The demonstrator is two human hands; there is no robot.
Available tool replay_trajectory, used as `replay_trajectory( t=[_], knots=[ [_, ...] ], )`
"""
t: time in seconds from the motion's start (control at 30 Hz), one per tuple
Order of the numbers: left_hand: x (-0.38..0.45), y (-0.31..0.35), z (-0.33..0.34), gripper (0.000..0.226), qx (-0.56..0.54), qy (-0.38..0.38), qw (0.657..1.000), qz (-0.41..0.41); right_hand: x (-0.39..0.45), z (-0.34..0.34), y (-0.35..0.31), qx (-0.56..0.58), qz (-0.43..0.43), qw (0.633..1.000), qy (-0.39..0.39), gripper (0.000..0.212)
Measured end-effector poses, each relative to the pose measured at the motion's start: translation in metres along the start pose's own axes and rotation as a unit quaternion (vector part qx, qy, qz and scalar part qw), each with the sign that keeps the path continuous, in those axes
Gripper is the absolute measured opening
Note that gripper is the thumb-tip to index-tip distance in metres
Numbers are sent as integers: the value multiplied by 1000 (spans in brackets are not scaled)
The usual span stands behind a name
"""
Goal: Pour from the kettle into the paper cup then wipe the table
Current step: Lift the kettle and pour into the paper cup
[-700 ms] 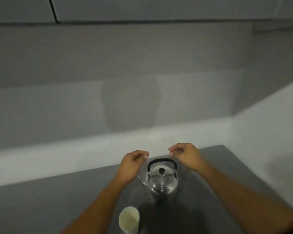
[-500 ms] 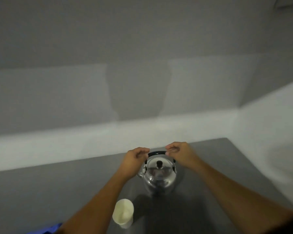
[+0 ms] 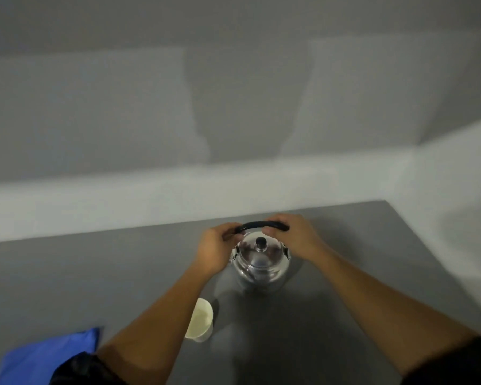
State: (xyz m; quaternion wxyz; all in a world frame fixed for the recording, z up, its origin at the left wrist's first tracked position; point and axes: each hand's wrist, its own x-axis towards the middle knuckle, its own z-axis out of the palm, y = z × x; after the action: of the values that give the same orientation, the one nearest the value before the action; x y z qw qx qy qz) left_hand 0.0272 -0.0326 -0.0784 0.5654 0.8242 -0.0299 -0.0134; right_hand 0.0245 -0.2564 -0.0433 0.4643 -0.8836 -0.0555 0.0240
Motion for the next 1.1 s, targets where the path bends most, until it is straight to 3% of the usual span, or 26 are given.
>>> replay_trajectory(
  t=[0.2, 0.47, 0.6, 0.87, 1.1],
  knots=[
    [-3, 0, -3, 50, -4, -16, 1000, 8, -6, 5, -3, 28, -10, 999, -13, 8],
    [-24, 21, -17, 37, -22, -18, 999, 33, -27, 1, -24, 41, -41, 998, 26, 17],
    [-41, 35, -38, 33, -66, -55, 995, 40, -44, -4, -41, 66, -63, 994, 53, 24],
    [-101, 13, -104, 77, -58, -85, 994, 39, -90, -16, -65, 75, -70, 992, 77, 23],
    [-153, -39, -113, 102, -41, -150, 987, -45, -128, -12, -72, 61, -75, 991, 94, 26]
  ],
)
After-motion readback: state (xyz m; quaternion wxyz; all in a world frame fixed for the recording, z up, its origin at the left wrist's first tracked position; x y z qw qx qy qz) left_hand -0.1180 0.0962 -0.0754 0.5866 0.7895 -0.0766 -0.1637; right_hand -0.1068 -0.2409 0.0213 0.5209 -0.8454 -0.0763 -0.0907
